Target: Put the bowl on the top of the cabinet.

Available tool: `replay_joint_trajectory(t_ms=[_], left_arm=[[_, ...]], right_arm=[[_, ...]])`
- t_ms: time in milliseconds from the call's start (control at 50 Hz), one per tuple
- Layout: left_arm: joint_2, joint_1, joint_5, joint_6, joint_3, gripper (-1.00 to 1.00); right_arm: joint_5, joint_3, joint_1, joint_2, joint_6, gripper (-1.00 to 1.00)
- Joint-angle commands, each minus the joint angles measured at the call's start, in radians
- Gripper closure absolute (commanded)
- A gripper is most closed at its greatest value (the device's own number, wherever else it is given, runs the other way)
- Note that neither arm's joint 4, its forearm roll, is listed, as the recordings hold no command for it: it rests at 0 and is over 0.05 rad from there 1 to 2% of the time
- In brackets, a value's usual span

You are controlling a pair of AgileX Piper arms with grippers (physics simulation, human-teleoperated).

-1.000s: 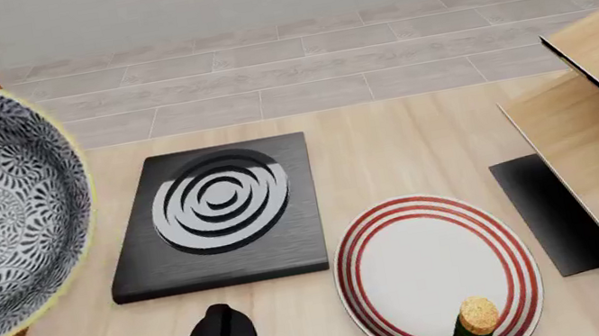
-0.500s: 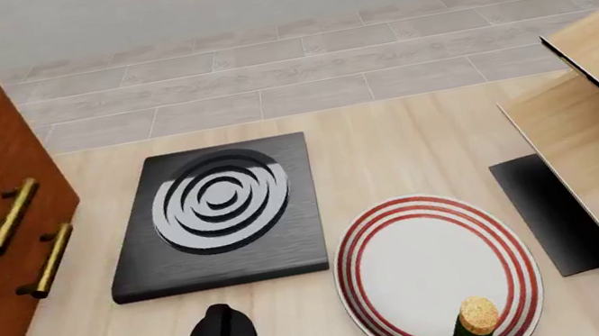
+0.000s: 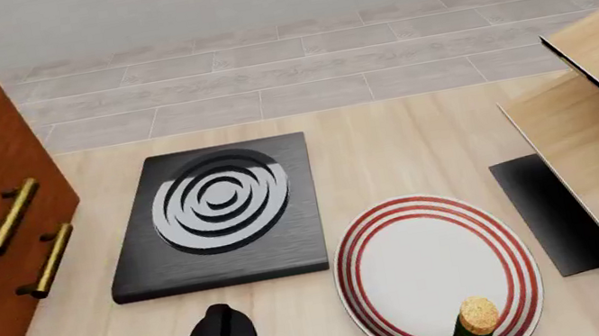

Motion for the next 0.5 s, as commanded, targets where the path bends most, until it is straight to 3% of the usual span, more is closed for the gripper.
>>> replay_joint_trajectory(t_ms=[20, 500], left_arm=[[0.087, 0.066, -0.053, -0.044, -0.014, 1.00], [0.234, 0.147, -0.100, -0.120, -0.042, 1.00]], right_arm=[[0.000, 0.000, 0.000, 0.000, 0.000, -1.00], [0.000, 0.000, 0.000, 0.000, 0.000, -1.00]])
